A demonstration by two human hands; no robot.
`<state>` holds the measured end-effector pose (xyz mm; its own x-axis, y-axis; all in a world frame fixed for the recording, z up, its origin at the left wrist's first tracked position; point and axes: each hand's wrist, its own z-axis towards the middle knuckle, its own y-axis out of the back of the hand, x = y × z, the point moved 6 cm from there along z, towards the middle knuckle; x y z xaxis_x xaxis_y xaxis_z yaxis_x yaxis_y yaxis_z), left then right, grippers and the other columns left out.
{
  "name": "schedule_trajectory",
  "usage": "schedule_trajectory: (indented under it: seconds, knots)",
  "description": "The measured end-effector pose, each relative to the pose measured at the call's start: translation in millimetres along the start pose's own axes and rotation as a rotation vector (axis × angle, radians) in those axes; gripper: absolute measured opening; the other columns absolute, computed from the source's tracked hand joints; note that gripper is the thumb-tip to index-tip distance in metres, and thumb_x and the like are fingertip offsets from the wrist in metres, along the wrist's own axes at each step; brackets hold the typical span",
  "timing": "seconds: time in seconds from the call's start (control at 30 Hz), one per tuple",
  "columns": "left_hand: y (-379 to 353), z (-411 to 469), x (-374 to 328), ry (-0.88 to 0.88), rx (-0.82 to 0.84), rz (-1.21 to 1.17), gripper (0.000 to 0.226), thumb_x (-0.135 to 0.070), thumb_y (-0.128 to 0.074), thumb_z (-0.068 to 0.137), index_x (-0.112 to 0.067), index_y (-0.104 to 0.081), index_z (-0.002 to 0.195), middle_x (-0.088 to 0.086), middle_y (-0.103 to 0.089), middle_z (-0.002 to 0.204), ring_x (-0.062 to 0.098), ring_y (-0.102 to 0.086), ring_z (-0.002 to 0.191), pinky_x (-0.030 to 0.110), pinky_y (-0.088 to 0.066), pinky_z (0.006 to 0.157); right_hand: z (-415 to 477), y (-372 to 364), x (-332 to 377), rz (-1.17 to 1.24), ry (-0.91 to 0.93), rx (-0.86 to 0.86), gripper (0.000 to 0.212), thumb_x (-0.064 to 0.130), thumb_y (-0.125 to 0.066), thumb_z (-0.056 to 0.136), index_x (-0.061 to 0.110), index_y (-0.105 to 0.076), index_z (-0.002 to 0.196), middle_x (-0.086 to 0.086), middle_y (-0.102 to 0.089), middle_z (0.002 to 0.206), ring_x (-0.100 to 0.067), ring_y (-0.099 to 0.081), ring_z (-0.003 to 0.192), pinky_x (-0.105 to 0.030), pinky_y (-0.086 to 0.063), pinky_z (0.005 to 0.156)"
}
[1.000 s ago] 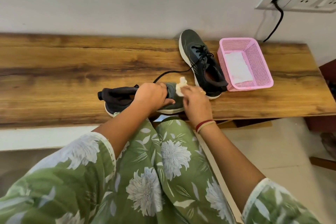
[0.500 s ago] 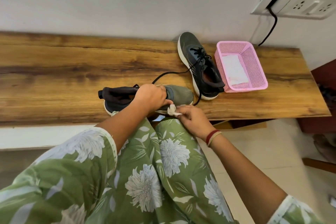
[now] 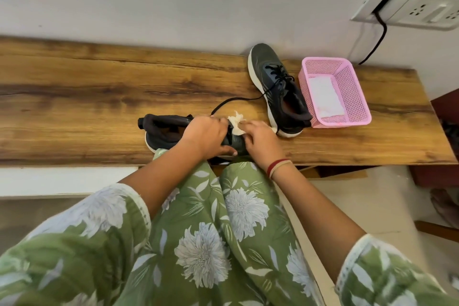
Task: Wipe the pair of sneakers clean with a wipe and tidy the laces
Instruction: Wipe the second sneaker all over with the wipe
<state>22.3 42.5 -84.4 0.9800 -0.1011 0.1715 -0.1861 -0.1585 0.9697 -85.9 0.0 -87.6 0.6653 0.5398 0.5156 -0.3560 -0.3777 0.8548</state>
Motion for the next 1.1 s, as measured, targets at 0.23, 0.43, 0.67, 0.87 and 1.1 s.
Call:
schedule_trajectory:
  seconds: [0.23,0.43,0.67,0.87,1.1]
  knots:
    - [1.1,1.1,-5.7,-0.010,0.013,0.089,0.067,-0.070,-0.038,0.086,-0.009,-0.046,0.111,0.012,-0.063,0.103,0.026,-0.062,0.089,0.031,-0.036,0.058,-32.8,-1.6,-8.9,-0.123,0.051,0.029,0.034,-0.002,-0.053,0.080,0.004,-0.067,0.110,-0.015,-0.061,0.122,-0.027,-0.049,0.122,-0.030,-0.027,0.109]
    - [2.4,-2.1,-7.8,-0.009,-0.015,0.072,0.057,-0.063,-0.040,0.090,-0.009,-0.044,0.110,0.011,-0.062,0.102,0.026,-0.062,0.088,0.032,-0.038,0.061,-45.7,8.5,-18.4,0.452,-0.205,0.184,0.019,0.005,-0.053,0.091,0.016,-0.067,0.083,-0.002,-0.065,0.084,-0.018,-0.057,0.082,-0.029,-0.043,0.077]
    - [4.2,-4.2,-7.1,0.020,-0.071,0.060,0.063,-0.069,-0.037,0.087,-0.010,-0.045,0.107,0.012,-0.063,0.103,0.026,-0.062,0.090,0.032,-0.035,0.062,-59.7,22.9,-39.3,1.706,-0.812,-0.131,0.021,0.013,-0.047,0.094,0.007,-0.056,0.112,-0.008,-0.070,0.094,-0.016,-0.068,0.080,-0.030,-0.056,0.072]
    - [2.3,-3.1,-5.4,0.056,-0.073,0.037,0.070,-0.069,-0.038,0.087,-0.006,-0.045,0.117,0.017,-0.060,0.119,0.029,-0.060,0.102,0.035,-0.047,0.077,-62.8,6.5,-34.4,1.690,-1.002,-0.009,0.020,0.019,-0.047,0.095,0.003,-0.057,0.104,-0.011,-0.067,0.081,-0.020,-0.065,0.064,-0.034,-0.056,0.065]
    - [1.1,-2.1,-3.9,0.062,-0.072,0.018,0.069,-0.069,-0.039,0.086,-0.007,-0.045,0.115,0.017,-0.060,0.118,0.029,-0.060,0.103,0.035,-0.047,0.079,-44.1,40.1,-47.5,0.856,-0.756,-0.107,0.026,0.016,-0.047,0.095,0.005,-0.056,0.117,-0.013,-0.055,0.112,-0.018,-0.057,0.085,-0.026,-0.047,0.069]
